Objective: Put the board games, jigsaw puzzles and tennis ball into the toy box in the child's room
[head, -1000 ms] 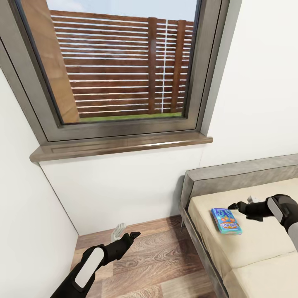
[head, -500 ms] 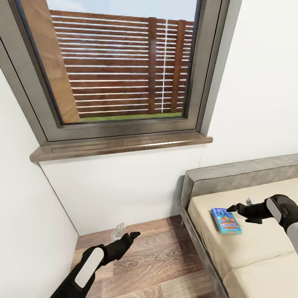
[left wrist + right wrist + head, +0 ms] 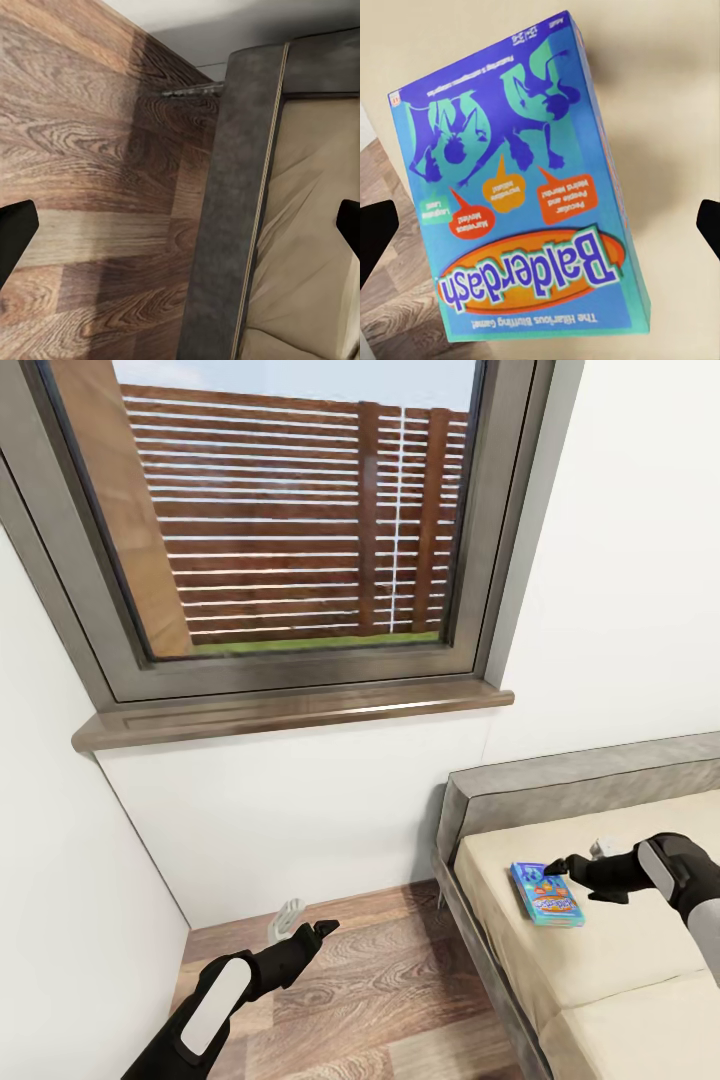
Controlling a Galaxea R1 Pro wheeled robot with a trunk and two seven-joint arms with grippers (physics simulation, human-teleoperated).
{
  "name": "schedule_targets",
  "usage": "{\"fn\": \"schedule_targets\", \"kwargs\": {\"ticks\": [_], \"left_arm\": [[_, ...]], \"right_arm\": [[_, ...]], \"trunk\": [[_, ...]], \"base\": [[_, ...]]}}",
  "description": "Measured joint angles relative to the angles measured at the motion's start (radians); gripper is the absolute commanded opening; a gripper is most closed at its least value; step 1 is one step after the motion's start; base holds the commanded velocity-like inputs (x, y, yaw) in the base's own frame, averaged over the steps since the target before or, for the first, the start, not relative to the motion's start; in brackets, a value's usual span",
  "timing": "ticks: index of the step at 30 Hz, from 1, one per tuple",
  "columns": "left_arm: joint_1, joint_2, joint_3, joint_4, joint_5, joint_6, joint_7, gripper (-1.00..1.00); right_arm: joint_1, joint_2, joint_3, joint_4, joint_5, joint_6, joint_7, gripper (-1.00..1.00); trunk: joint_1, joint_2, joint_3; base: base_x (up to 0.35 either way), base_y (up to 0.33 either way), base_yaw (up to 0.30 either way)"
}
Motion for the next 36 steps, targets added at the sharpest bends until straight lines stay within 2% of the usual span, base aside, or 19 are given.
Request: {"fn": "schedule_targets", "kwargs": {"ticks": [14, 24, 36], "left_arm": [[0.000, -0.001, 0.000, 0.000, 0.000, 0.000, 0.000, 1.00], [0.000, -0.001, 0.000, 0.000, 0.000, 0.000, 0.000, 1.00], [0.000, -0.001, 0.000, 0.000, 0.000, 0.000, 0.000, 1.00]], "right_arm": [[0.007, 0.004, 0.000, 0.000, 0.000, -0.007, 0.000, 1.00], [0.008, 0.020, -0.001, 0.000, 0.003, -0.029, -0.001, 1.00], [0.008, 0.024, -0.002, 0.000, 0.001, -0.041, 0.000, 1.00]], "trunk": [[0.000, 0.000, 0.000], [0.000, 0.000, 0.000], [0.000, 0.000, 0.000]], "base": [[0.000, 0.000, 0.000], [0.000, 0.000, 0.000], [0.000, 0.000, 0.000]]}}
